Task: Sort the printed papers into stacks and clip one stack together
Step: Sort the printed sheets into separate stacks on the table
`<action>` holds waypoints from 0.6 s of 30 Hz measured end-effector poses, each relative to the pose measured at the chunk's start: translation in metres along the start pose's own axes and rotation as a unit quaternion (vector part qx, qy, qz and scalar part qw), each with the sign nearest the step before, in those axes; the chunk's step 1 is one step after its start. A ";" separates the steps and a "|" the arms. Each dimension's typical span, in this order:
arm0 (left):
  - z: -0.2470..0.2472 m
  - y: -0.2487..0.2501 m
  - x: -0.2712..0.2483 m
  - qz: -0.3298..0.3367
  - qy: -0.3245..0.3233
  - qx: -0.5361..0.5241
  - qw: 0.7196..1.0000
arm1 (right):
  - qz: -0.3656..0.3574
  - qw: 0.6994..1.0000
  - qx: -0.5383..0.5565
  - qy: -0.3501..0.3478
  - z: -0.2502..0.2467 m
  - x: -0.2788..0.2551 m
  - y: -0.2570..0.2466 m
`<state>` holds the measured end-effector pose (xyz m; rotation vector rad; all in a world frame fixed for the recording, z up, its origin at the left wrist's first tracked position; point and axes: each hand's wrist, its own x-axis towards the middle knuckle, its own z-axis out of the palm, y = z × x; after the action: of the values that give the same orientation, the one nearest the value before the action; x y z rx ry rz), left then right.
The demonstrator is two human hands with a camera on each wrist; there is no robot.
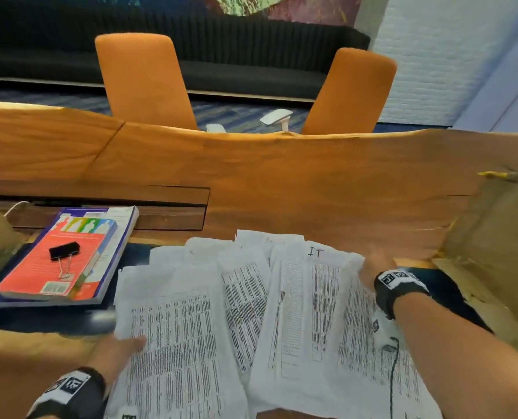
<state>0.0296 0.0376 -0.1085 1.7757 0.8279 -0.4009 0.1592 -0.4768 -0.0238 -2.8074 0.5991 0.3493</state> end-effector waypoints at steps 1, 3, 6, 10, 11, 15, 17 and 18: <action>-0.001 -0.011 0.014 -0.010 0.006 -0.001 1.000 | 0.013 0.999 -0.044 -0.023 0.004 0.011 0.013; 0.001 -0.005 0.009 -0.025 0.009 -0.004 1.000 | 0.015 0.993 -0.089 -0.082 0.015 0.022 0.029; 0.003 0.004 0.000 -0.034 -0.004 -0.018 0.999 | 0.022 0.990 -0.116 -0.075 0.029 0.024 0.037; 0.002 0.008 -0.005 -0.047 -0.013 -0.045 0.998 | -0.021 0.976 -0.212 -0.036 0.015 0.002 0.016; 0.001 0.008 -0.005 -0.053 -0.012 -0.054 0.997 | -0.044 0.975 -0.217 -0.028 0.012 0.001 0.009; 0.001 0.003 0.001 -0.065 -0.015 -0.071 0.995 | -0.106 0.988 -0.104 -0.031 0.006 0.002 -0.022; 0.001 0.001 0.003 -0.068 -0.014 -0.075 0.995 | -0.124 0.987 -0.094 -0.036 0.002 0.009 -0.037; 0.001 0.002 0.002 -0.066 -0.015 -0.075 0.995 | -0.130 0.986 -0.099 -0.030 0.000 0.013 -0.045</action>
<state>0.0325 0.0366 -0.1085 1.5779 0.9336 -0.4393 0.1901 -0.4425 -0.0186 -3.0017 0.1899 0.4617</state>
